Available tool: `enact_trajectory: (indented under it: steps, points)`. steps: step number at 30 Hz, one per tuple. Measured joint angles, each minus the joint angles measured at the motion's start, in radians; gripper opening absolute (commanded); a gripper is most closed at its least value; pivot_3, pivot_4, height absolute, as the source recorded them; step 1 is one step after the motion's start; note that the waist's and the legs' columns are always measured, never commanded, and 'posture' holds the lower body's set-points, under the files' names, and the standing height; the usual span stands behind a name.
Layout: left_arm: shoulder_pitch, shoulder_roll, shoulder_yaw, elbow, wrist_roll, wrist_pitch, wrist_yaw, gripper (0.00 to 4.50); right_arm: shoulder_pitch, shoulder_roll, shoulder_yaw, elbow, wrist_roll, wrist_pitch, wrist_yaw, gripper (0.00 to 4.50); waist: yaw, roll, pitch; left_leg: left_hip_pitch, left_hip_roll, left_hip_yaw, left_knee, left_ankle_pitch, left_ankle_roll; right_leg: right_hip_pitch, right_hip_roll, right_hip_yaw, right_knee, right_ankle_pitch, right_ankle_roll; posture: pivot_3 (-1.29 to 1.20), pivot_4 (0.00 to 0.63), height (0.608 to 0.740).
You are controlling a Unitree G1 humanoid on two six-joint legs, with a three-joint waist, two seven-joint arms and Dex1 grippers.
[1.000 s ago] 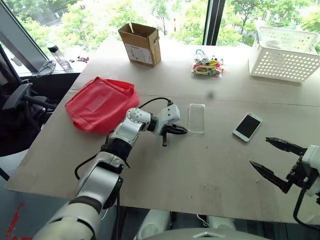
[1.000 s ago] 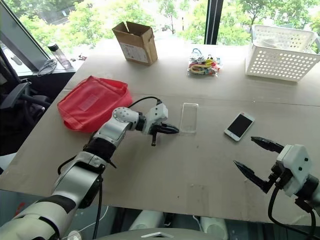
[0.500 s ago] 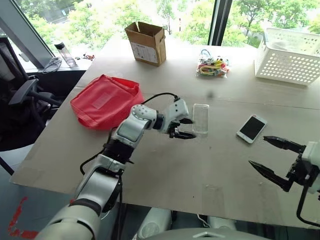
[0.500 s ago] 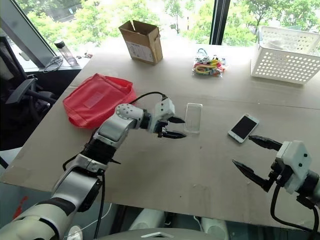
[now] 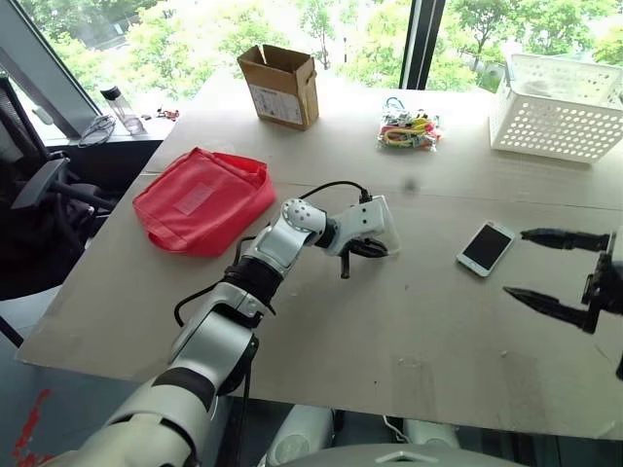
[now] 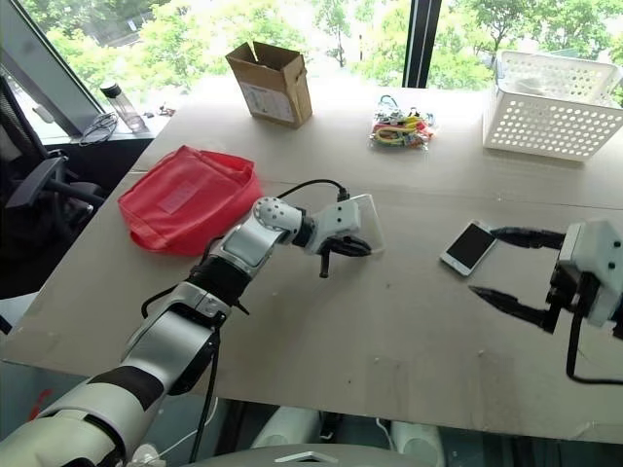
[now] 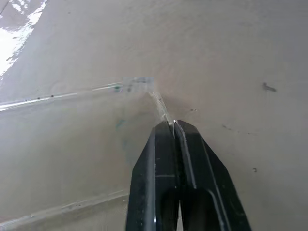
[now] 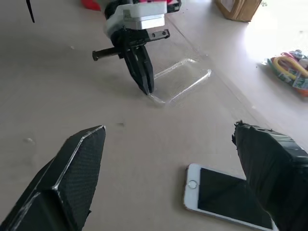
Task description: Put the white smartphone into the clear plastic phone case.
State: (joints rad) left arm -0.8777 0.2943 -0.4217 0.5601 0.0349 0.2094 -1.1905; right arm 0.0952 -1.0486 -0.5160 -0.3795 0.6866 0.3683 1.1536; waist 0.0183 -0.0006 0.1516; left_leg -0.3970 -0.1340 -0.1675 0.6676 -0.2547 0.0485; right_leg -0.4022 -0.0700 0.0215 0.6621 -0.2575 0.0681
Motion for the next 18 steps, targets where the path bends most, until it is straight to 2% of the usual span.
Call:
enact_trajectory:
  steps: [2, 3, 4, 6, 8, 9, 10, 11, 12, 17, 18]
  points:
    - [0.010, 0.006, 0.009, -0.053, -0.013, 0.098, -0.008, 0.02, -0.069, -0.034, 0.047, 0.060, -0.003, 0.000, 0.047, 4.50, -0.004, 0.000, 0.000, -0.001, 0.000, 0.000, -0.001, 0.000, 0.000, 0.000, 0.000, 0.000, 0.000, 0.000, 0.000, 0.00, 0.150, 0.740]
    - [0.020, 0.006, 0.025, -0.099, -0.034, 0.207, -0.005, 0.02, -0.103, -0.038, 0.074, 0.087, -0.008, -0.003, 0.067, 4.50, -0.005, -0.001, 0.000, -0.001, 0.000, 0.000, 0.000, 0.000, 0.000, 0.000, 0.000, 0.000, -0.001, 0.000, 0.000, 0.00, 0.150, 0.740]
    - [0.024, 0.005, 0.035, -0.183, -0.064, 0.413, 0.005, 0.02, -0.149, -0.041, 0.112, 0.133, -0.023, -0.010, 0.091, 4.50, -0.007, -0.001, 0.001, -0.003, 0.000, 0.000, 0.000, 0.000, 0.000, -0.002, 0.000, 0.000, -0.001, 0.000, 0.000, 0.00, 0.150, 0.740]
    - [0.020, -0.035, 0.064, -0.236, -0.093, 0.631, 0.049, 0.02, -0.179, -0.041, 0.139, 0.175, -0.040, -0.023, 0.109, 4.50, -0.005, -0.001, 0.001, -0.004, 0.000, 0.000, 0.001, 0.000, 0.001, -0.003, 0.000, 0.000, 0.000, 0.000, 0.001, 0.00, 0.150, 0.740]
    - [0.012, -0.117, 0.118, -0.280, -0.120, 0.861, 0.166, 0.02, -0.231, -0.041, 0.177, 0.211, -0.061, -0.035, 0.132, 4.50, -0.001, -0.002, 0.001, -0.005, 0.000, 0.000, 0.002, 0.000, 0.000, -0.004, 0.000, 0.000, 0.000, 0.000, 0.001, 0.00, 0.150, 0.740]
    - [0.011, -0.130, 0.122, -0.291, -0.123, 0.895, 0.188, 0.02, -0.240, -0.041, 0.184, 0.215, -0.064, -0.042, 0.135, 4.50, -0.002, -0.002, 0.001, -0.005, 0.000, 0.000, 0.001, 0.000, 0.000, -0.004, 0.000, 0.000, 0.000, 0.000, 0.001, 0.00, 0.150, 0.740]
    - [0.011, -0.148, 0.127, -0.310, -0.135, 0.932, 0.216, 0.53, -0.248, -0.039, 0.190, 0.221, -0.070, -0.050, 0.140, 4.50, -0.002, -0.002, 0.001, -0.005, 0.000, 0.000, 0.001, 0.000, 0.000, -0.004, 0.000, 0.000, 0.000, 0.000, 0.001, 0.00, 0.150, 0.740]
    - [0.012, -0.162, 0.129, -0.333, -0.146, 0.962, 0.241, 0.75, -0.251, -0.034, 0.194, 0.229, -0.076, -0.058, 0.146, 4.50, -0.003, -0.002, 0.002, -0.005, 0.000, 0.000, 0.001, 0.000, 0.000, -0.004, 0.000, 0.000, 0.000, 0.000, 0.001, 0.00, 0.150, 0.740]
    - [0.012, -0.164, 0.129, -0.349, -0.156, 0.978, 0.258, 1.20, -0.251, -0.028, 0.197, 0.235, -0.082, -0.066, 0.149, 4.50, -0.004, -0.002, 0.002, -0.005, 0.000, 0.000, 0.001, 0.000, 0.000, -0.004, 0.000, 0.000, 0.000, 0.000, 0.001, 0.00, 0.150, 0.740]
    - [0.033, -0.102, 0.143, -0.443, -0.217, 0.997, 0.278, 3.62, -0.241, 0.017, 0.202, 0.235, -0.101, -0.074, 0.144, 4.50, -0.008, -0.002, 0.002, -0.003, 0.001, 0.003, 0.000, 0.000, 0.000, -0.005, 0.001, 0.004, 0.002, 0.000, 0.001, 0.00, 0.150, 0.740]
    - [0.034, -0.065, 0.143, -0.475, -0.240, 0.965, 0.249, 3.62, -0.236, 0.024, 0.202, 0.226, -0.101, -0.073, 0.141, 4.50, -0.007, -0.002, 0.002, -0.003, 0.001, 0.004, 0.000, 0.000, 0.000, -0.005, 0.001, 0.004, 0.002, 0.000, 0.000, 0.00, 0.150, 0.740]
